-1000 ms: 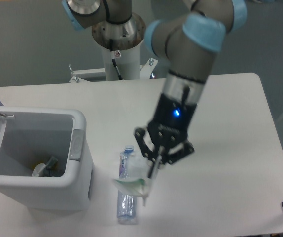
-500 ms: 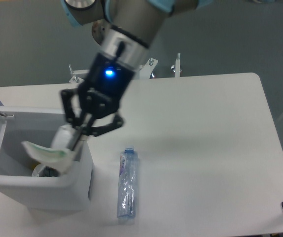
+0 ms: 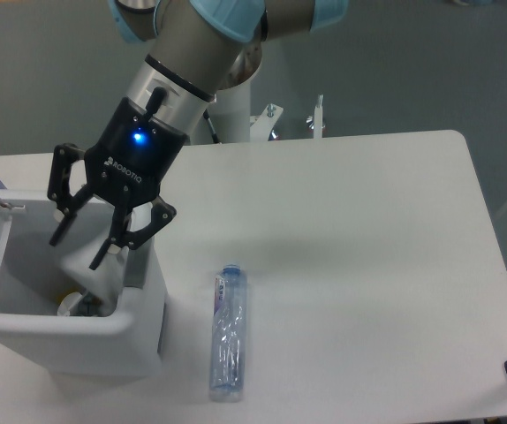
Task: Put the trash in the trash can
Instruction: 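Open the gripper to drop the bag into the bin, then move the gripper over the clear water bottle and lower it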
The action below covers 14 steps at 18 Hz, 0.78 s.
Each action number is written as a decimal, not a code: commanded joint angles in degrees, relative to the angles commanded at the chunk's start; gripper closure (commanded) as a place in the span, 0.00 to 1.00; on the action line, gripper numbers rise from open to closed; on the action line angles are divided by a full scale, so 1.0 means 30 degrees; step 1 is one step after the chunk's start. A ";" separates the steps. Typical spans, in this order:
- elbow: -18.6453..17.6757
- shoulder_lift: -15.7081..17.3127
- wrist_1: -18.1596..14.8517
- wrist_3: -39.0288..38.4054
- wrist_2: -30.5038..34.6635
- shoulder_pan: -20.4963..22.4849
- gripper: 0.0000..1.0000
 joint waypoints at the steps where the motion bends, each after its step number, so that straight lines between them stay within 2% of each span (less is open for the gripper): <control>1: 0.0030 -0.0030 0.0087 0.0029 0.0000 0.0437 0.00; 3: 0.0583 -0.0612 0.0146 0.0029 0.0000 0.0909 0.00; 8: 0.3044 -0.3277 -0.0029 -0.0439 0.1255 0.1730 0.00; 10: 0.3107 -0.4011 -0.0146 -0.0643 0.2048 0.2576 0.00; 14: 0.3165 -0.5387 -0.0585 -0.0703 0.2487 0.3049 0.00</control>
